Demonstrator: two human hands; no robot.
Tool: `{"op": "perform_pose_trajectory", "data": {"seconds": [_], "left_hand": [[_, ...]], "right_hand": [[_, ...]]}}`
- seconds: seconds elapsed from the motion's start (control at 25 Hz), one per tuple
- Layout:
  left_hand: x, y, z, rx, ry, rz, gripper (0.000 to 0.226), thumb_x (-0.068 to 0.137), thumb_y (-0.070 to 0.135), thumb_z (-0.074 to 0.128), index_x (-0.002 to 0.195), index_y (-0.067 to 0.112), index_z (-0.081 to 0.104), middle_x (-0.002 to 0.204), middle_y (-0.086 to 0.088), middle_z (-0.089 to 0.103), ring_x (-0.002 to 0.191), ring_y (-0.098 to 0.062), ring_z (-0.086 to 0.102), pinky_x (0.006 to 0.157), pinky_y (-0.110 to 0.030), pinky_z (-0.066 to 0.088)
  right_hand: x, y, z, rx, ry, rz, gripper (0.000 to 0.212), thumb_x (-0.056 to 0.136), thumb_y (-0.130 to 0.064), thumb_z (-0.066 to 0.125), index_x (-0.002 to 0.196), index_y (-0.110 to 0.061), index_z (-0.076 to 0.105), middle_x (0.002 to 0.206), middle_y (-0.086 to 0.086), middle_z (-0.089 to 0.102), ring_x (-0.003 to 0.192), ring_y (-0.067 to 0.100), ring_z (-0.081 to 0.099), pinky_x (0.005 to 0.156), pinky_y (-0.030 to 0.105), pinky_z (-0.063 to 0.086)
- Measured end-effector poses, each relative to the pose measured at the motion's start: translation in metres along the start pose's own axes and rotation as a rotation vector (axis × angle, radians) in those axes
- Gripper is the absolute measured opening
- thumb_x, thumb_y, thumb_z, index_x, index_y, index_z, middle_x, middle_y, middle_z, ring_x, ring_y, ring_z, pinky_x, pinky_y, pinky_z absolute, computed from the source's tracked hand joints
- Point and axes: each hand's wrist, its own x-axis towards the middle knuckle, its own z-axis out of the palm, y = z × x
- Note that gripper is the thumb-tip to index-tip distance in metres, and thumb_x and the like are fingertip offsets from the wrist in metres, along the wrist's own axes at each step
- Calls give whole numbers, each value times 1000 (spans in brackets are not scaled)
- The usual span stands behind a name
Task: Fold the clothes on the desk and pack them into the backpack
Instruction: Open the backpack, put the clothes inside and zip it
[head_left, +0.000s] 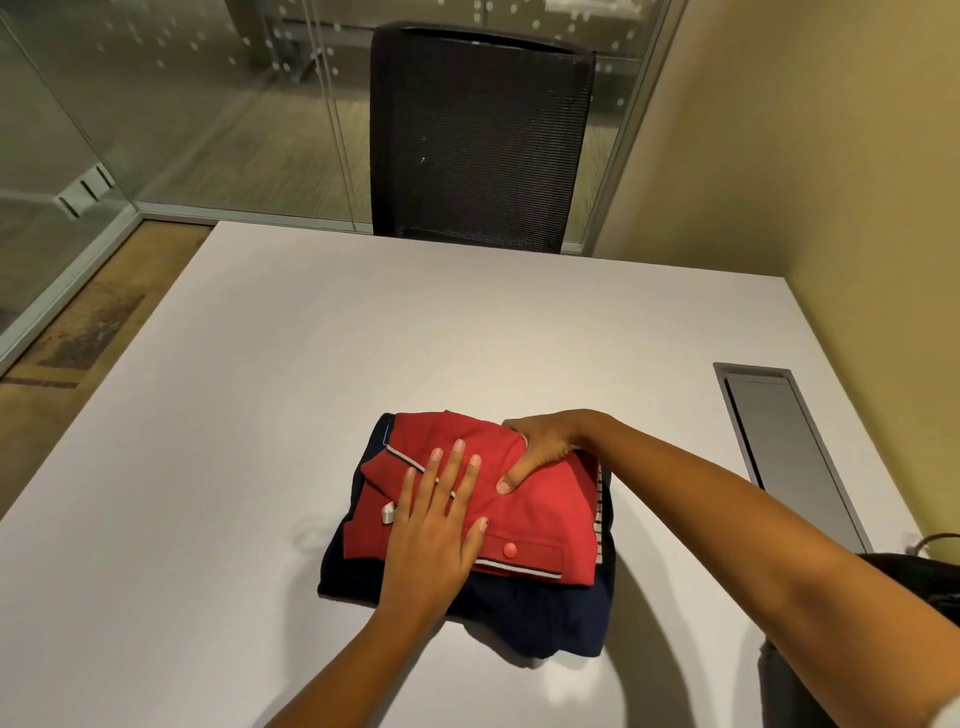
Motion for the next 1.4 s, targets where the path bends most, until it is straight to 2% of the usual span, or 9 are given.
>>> {"op": "perform_pose_trajectory", "data": {"seconds": [0.16, 0.32, 0.48, 0.6, 0.72, 0.8, 0.92, 1.04, 1.4], "left_hand": [[-7, -4, -2, 4, 21, 48, 62, 97, 42, 33, 154, 22, 20, 162, -1, 13, 149, -23, 13, 117, -47, 19], [-30, -7, 1, -46, 87, 35, 63, 96, 41, 36, 154, 23, 19, 162, -4, 14, 148, -26, 16, 117, -48, 18], [-64, -9, 8, -62, 186, 50, 54, 102, 43, 20, 153, 24, 15, 163, -4, 2, 150, -23, 4, 120, -46, 6], [-79, -13, 11, -71, 244, 75, 52, 103, 42, 20, 151, 22, 16, 162, -5, -2, 150, -24, 3, 120, -48, 5], [-89, -17, 13, -88, 313, 114, 57, 103, 40, 22, 155, 21, 7, 162, -7, 0, 150, -26, 5, 120, -50, 7], [-91, -18, 10, -122, 326, 116, 57, 104, 40, 22, 155, 23, 5, 163, -6, 0, 149, -26, 5, 120, -49, 6], [-96, -18, 13, -104, 332, 140, 56, 104, 37, 29, 155, 18, 13, 161, -13, 8, 147, -35, 14, 118, -56, 13], [-100, -17, 23, -42, 400, 198, 58, 102, 32, 44, 152, 10, 25, 156, -21, 22, 141, -44, 27, 112, -63, 23], [-91, -20, 4, -121, 378, 187, 60, 104, 46, 19, 155, 24, -2, 162, -7, -7, 149, -29, -2, 119, -50, 5]], "right_hand": [[-18, -6, 17, -89, 136, 33, 83, 64, -53, 84, 131, -24, 43, 125, 0, 58, 108, 20, 58, 94, 40, 51], [-47, -23, 54, -372, 429, 8, 89, 63, -64, 78, 133, -22, 41, 113, 6, 62, 101, 29, 59, 76, 35, 46], [-79, -44, 111, -537, 743, -3, 93, 70, -54, 72, 145, -20, 29, 119, 12, 56, 104, 34, 53, 78, 38, 40], [-87, -58, 148, -584, 923, 94, 101, 59, -49, 77, 144, -13, 36, 103, 13, 62, 85, 33, 57, 65, 36, 37], [-90, -70, 167, -629, 1002, 195, 105, 37, -51, 84, 126, -2, 58, 81, 11, 63, 66, 28, 57, 56, 32, 31], [-95, -78, 167, -565, 930, 231, 78, 55, -50, 81, 115, -6, 57, 98, 11, 60, 85, 31, 57, 65, 34, 32], [-95, -70, 163, -427, 825, 160, 78, 66, -49, 77, 126, -14, 41, 116, 12, 49, 101, 33, 52, 80, 38, 38], [-100, -62, 158, -282, 726, 84, 96, 65, -45, 80, 141, -20, 27, 128, 13, 41, 101, 37, 56, 71, 34, 41], [-119, -78, 175, -434, 955, 82, 85, 71, -47, 70, 141, -25, 28, 99, 9, 58, 84, 34, 60, 63, 32, 32]]}}
